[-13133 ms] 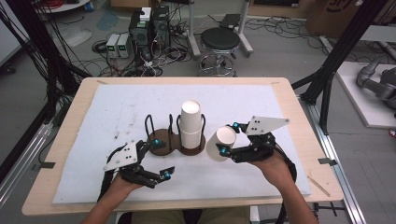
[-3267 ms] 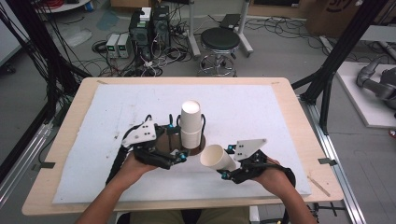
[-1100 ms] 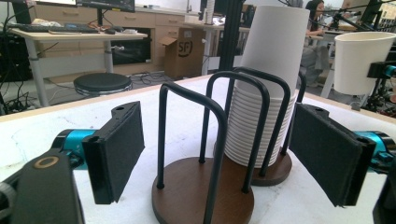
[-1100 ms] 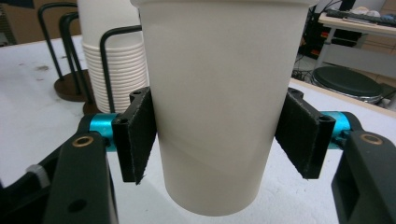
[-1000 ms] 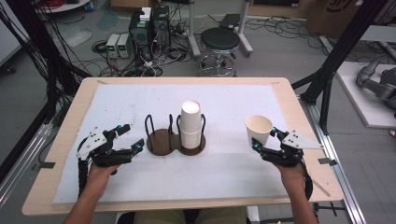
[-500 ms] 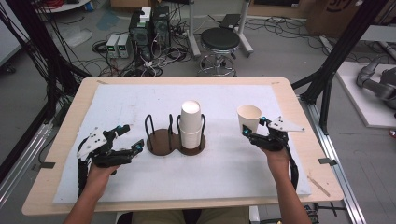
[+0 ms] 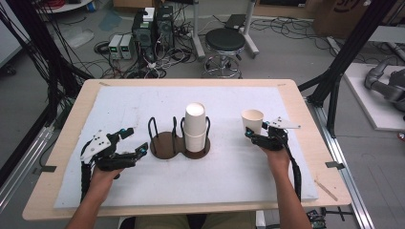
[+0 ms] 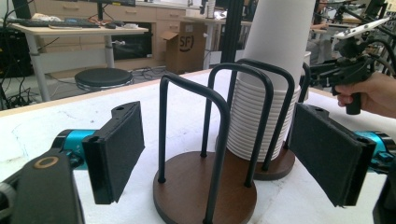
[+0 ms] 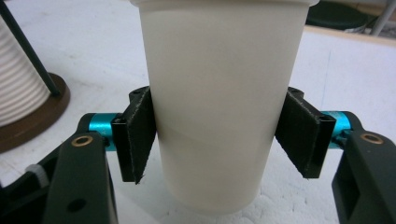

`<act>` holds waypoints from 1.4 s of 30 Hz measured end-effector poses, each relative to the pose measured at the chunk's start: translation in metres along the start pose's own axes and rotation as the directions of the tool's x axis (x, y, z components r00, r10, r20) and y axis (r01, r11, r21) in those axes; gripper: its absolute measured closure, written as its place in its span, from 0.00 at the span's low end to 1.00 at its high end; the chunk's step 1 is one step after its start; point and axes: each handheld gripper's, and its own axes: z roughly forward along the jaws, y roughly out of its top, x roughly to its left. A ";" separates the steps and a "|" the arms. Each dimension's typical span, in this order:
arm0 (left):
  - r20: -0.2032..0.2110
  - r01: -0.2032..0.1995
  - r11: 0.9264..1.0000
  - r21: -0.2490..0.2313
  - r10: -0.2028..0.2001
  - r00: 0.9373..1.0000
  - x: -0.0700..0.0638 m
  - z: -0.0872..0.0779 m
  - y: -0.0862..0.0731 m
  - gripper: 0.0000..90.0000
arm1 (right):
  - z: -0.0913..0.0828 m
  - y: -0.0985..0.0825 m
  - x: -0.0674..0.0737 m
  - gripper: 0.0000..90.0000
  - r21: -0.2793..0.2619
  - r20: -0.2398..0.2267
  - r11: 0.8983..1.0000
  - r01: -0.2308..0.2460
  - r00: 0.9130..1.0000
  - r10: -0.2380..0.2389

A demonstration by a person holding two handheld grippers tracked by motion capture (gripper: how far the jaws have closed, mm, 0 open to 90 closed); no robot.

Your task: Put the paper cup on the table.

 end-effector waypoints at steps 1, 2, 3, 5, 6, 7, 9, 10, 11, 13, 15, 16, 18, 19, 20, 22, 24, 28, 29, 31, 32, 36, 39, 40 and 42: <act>-0.002 -0.001 1.000 0.001 0.001 1.000 0.000 0.000 0.000 0.20 | 0.001 -0.001 0.000 0.37 0.008 0.004 1.000 0.008 1.000 -0.008; -0.002 0.000 1.000 0.000 0.000 1.000 0.001 0.000 0.000 0.20 | 0.002 -0.002 0.000 0.37 0.015 0.003 1.000 0.004 1.000 -0.004; -0.003 -0.001 1.000 0.000 0.001 1.000 0.001 0.000 0.000 0.20 | 0.003 -0.003 0.000 0.37 0.029 0.004 1.000 0.004 1.000 -0.004; -0.003 0.001 1.000 0.001 -0.001 1.000 0.001 -0.001 0.000 0.20 | 0.002 -0.004 -0.001 0.37 0.030 0.004 1.000 0.002 1.000 -0.002; -0.005 0.003 1.000 0.000 -0.003 1.000 0.001 0.000 0.000 0.20 | 0.002 -0.004 -0.001 0.37 0.036 -0.001 0.999 -0.004 1.000 0.004; -0.004 0.001 1.000 0.002 -0.001 1.000 0.001 0.000 0.000 0.20 | 0.001 -0.004 -0.002 0.37 0.039 -0.002 0.999 0.001 1.000 -0.001; -0.005 0.001 1.000 0.006 -0.001 1.000 0.001 -0.001 0.000 0.20 | -0.002 -0.004 -0.001 0.37 0.056 -0.003 0.998 0.031 1.000 -0.031; -0.008 0.002 1.000 0.008 -0.002 1.000 0.002 -0.001 0.000 0.20 | -0.003 -0.004 -0.001 0.37 0.064 -0.001 0.997 0.046 0.999 -0.046; -0.007 0.003 1.000 0.010 -0.003 1.000 0.002 -0.001 -0.001 0.20 | -0.004 -0.005 -0.001 0.37 0.069 -0.003 0.997 0.043 0.999 -0.043; -0.008 0.004 1.000 0.010 -0.004 1.000 0.002 -0.001 -0.001 0.20 | -0.006 -0.006 -0.002 0.37 0.070 -0.005 0.996 0.054 0.999 -0.053; -0.007 0.003 1.000 0.010 -0.003 1.000 0.002 -0.001 -0.001 0.20 | -0.008 -0.007 -0.002 0.37 0.073 -0.004 0.995 0.065 0.998 -0.065; -0.006 0.003 1.000 0.010 -0.003 1.000 0.002 -0.001 0.000 0.21 | -0.009 -0.007 -0.002 0.37 0.079 -0.006 0.994 0.070 0.998 -0.070; -0.006 0.007 1.000 0.007 -0.007 1.000 0.002 -0.001 0.000 0.21 | -0.011 -0.009 -0.002 0.36 0.085 -0.010 0.993 0.078 0.997 -0.077; -0.007 0.008 1.000 0.008 -0.008 1.000 0.002 0.000 -0.001 0.21 | -0.012 -0.010 -0.002 0.36 0.089 -0.012 0.993 0.078 0.997 -0.077; -0.006 0.007 1.000 0.010 -0.007 1.000 0.002 0.000 -0.001 0.21 | -0.012 -0.010 -0.003 0.36 0.091 -0.013 0.993 0.077 0.997 -0.076; -0.005 0.007 1.000 0.014 -0.007 1.000 0.002 0.000 -0.001 0.21 | -0.014 -0.012 -0.004 0.34 0.097 -0.016 0.993 0.072 0.997 -0.071; -0.001 0.005 1.000 0.015 -0.005 1.000 0.001 0.001 -0.001 0.21 | -0.014 -0.012 -0.004 0.33 0.106 -0.015 0.992 0.070 0.998 -0.069; 0.001 0.003 1.000 0.016 -0.003 1.000 0.001 0.001 -0.001 0.21 | -0.016 -0.013 -0.001 0.26 0.115 0.010 0.991 0.070 0.997 -0.072; 0.001 0.003 1.000 0.015 -0.003 1.000 0.001 0.001 -0.001 0.21 | -0.017 -0.013 0.000 0.25 0.117 0.008 0.991 0.066 0.998 -0.068; -0.002 0.001 1.000 0.014 -0.001 1.000 0.001 0.000 -0.001 0.21 | -0.019 -0.013 0.000 0.24 0.110 -0.005 0.992 0.064 0.998 -0.063; -0.003 0.004 1.000 0.011 -0.004 1.000 0.001 0.000 -0.001 0.21 | -0.020 -0.013 0.000 0.24 0.103 -0.012 0.993 0.065 0.998 -0.064; -0.009 0.006 1.000 0.007 -0.006 1.000 0.003 -0.001 0.000 0.21 | -0.028 -0.015 0.002 0.23 0.108 -0.019 0.992 0.063 0.998 -0.062; -0.012 0.009 1.000 0.004 -0.009 1.000 0.004 -0.002 0.000 0.21 | -0.040 -0.016 0.004 0.23 0.086 -0.030 0.994 0.061 0.998 -0.059; -0.013 0.012 1.000 0.004 -0.012 1.000 0.004 -0.002 0.000 0.21 | -0.044 -0.016 0.004 0.23 0.077 -0.030 0.995 0.057 0.998 -0.055; -0.010 0.017 1.000 0.003 -0.017 1.000 0.004 -0.002 0.000 0.21 | -0.053 -0.017 0.006 0.23 0.066 -0.037 0.996 0.052 0.998 -0.049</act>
